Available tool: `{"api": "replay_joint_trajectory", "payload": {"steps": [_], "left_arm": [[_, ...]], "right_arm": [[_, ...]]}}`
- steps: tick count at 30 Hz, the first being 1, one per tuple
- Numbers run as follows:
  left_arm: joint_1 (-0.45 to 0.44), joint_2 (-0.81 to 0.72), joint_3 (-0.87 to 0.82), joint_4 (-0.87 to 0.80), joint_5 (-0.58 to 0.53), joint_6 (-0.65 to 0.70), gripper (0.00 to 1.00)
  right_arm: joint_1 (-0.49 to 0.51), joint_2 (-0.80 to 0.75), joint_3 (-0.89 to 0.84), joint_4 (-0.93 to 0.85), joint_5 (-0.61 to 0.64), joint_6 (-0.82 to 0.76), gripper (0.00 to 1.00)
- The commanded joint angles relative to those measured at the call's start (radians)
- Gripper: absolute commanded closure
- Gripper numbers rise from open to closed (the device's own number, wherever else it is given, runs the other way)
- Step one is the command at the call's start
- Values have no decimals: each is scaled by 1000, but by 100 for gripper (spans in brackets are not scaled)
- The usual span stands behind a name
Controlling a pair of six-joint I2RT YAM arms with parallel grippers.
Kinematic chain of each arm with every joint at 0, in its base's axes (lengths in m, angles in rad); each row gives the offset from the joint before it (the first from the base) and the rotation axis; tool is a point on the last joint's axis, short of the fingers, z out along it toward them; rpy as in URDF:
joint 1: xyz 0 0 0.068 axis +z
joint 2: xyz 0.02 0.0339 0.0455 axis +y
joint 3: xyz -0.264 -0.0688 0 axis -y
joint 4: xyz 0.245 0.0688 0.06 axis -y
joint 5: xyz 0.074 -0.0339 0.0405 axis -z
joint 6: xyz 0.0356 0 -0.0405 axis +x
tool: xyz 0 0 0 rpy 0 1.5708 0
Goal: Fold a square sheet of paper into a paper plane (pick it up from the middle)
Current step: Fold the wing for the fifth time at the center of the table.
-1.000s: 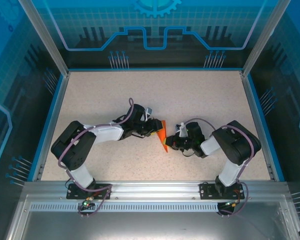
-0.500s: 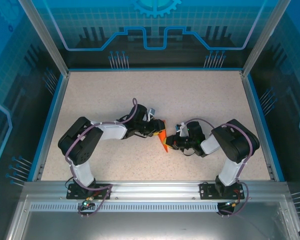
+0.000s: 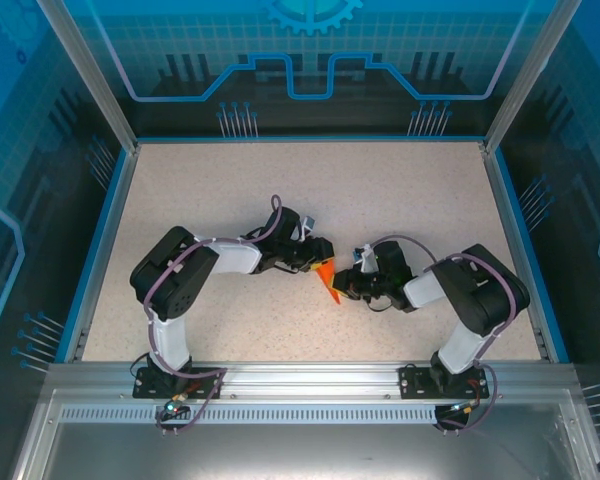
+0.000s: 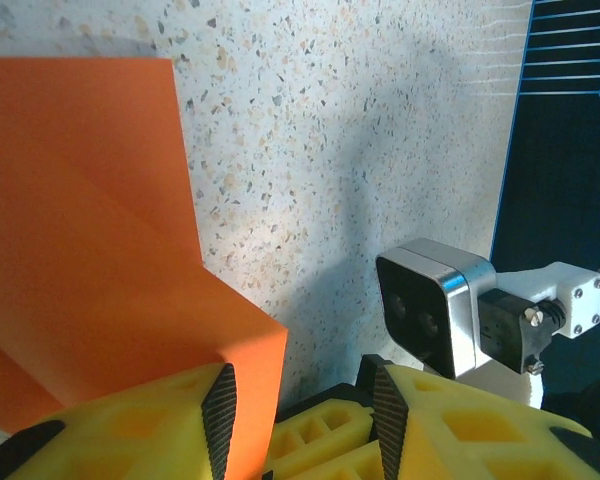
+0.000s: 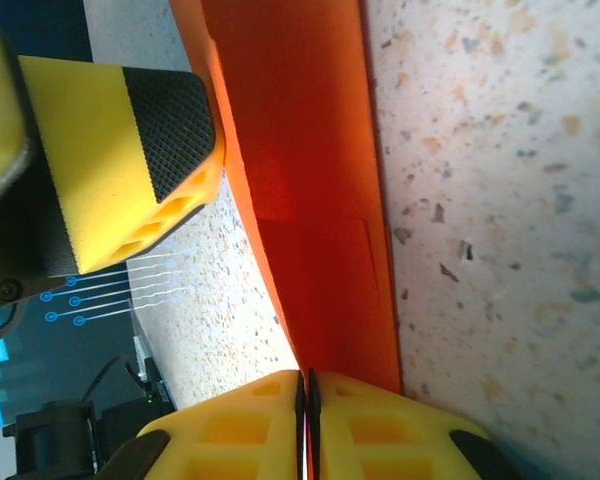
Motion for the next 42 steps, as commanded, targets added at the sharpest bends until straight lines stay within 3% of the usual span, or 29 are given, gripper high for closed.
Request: {"api": "replay_joint_trajectory", "payload": {"steps": [1,21,29,42], "left_arm": [[-6,25,26,-20,-15,28,56],[-5,-39,-15,-68,-85,45,56],[-6,-86,-38,-6,-34,49,53],[-16,-20,-9,31,22,54,51]], "right_arm": [[-9,-30,19,-119,37,-47,88],[36,-19,58,-67,17,20,96],[39,24,53,-26,23,56,97],[39,39,58,-19,19,66,97]]}}
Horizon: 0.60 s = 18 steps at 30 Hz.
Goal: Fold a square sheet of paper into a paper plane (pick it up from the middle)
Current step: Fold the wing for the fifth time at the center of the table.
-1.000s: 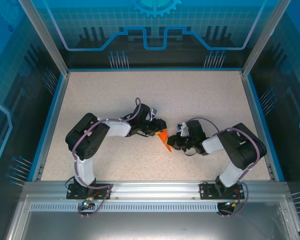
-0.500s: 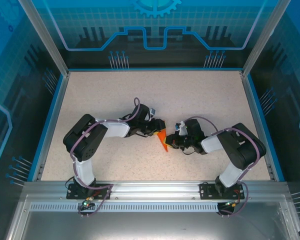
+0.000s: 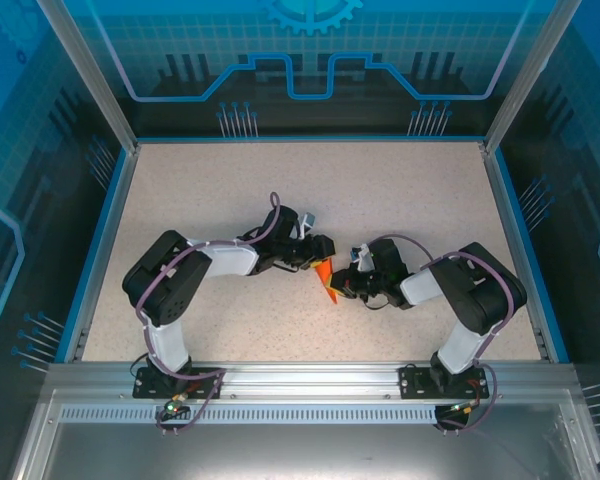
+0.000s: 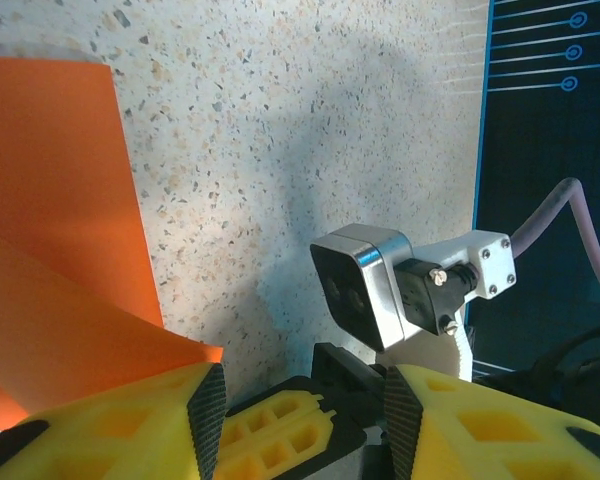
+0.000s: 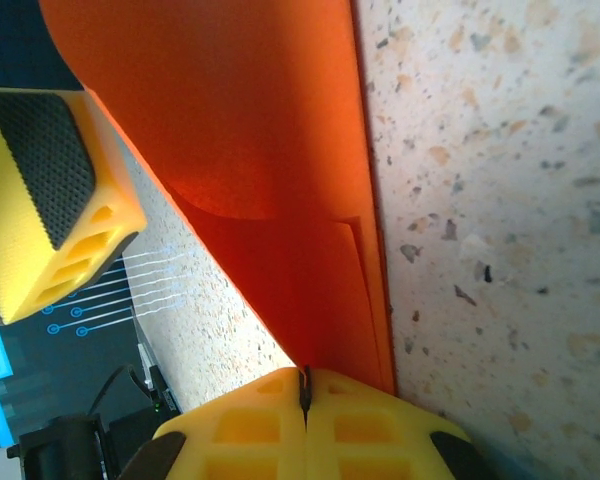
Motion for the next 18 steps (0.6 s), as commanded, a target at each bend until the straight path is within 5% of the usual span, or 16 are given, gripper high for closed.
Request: {"api": "replay_joint_trajectory", "payload": {"steps": [1,18], "left_arm": [[-9,40,17,8,19,27,51],[-8,101,51,-32,-33,46,52]], "right_arm": [[15,15,18,8,10,12,97],[16,-69,24,-157,68,-64,89]]}}
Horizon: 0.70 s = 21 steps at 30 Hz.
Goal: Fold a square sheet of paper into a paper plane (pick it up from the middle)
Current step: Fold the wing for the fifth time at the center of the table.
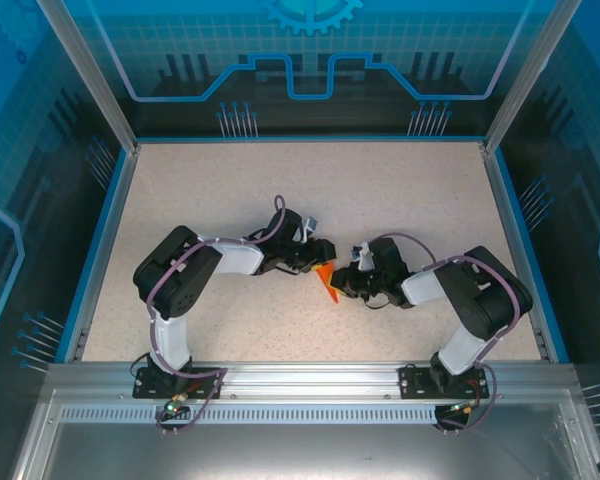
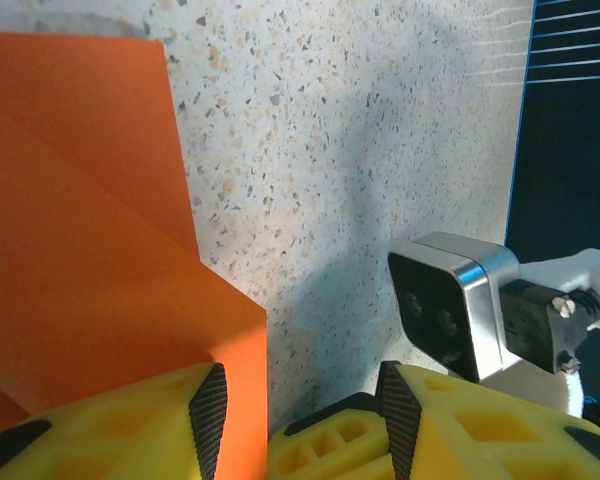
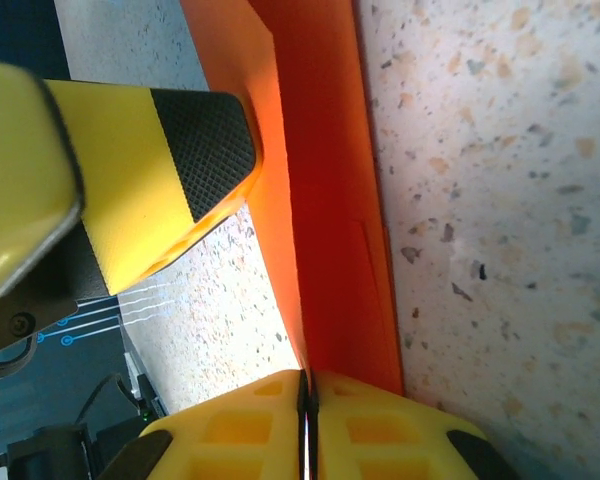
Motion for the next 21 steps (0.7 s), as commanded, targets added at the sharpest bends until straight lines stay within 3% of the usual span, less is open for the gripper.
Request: {"api": "replay_joint_trajectory", "payload": {"steps": [1,21], "left_arm": [[-6,32,24,-33,-26,25,52],[-6,32,39,-75,-38,59,53]], "right_arm": [[12,-23,18,-90,25,-38,89],[12,-4,30,-72,-3,7,98]]}}
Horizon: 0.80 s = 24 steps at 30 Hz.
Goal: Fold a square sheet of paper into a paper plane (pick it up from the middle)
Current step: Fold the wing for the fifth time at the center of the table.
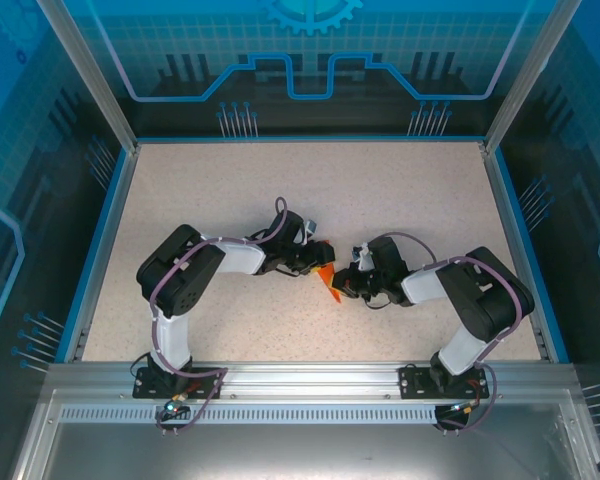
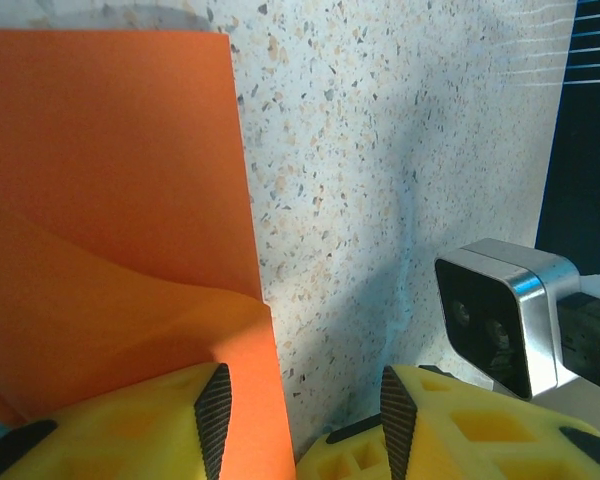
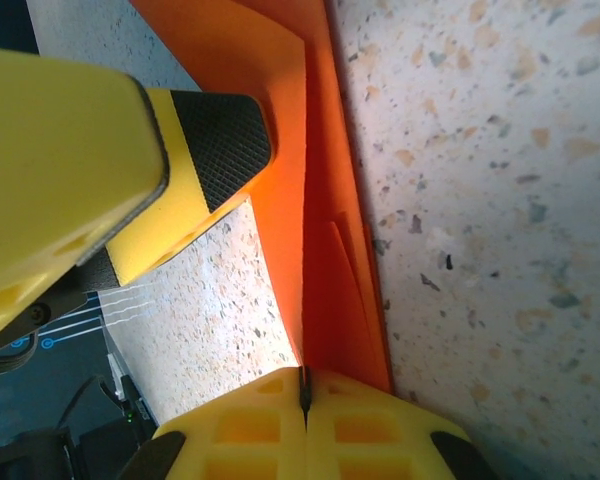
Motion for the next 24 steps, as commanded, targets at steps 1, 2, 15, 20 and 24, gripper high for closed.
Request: {"api": "replay_joint_trajectory", "payload": {"steps": [1,2,15,20,24], "left_arm": [[-4,15,33,-45,-17,49,53],[-4,18,37,-53,-17,51,53],[-5,56,30,-98,-19,56,57],[-5,58,39,-111,-19,64,57],[-4,60,42,-112,-18,64,57]], "right_arm": [[12,7,7,5,-10,40,98],[11,11,2,15,-5,55,98],[6,-76,-3,-143,28,-10,91],[12,-116,16,-260,50,-54,90],[16,-120,14,-310,81,-63,89]]}}
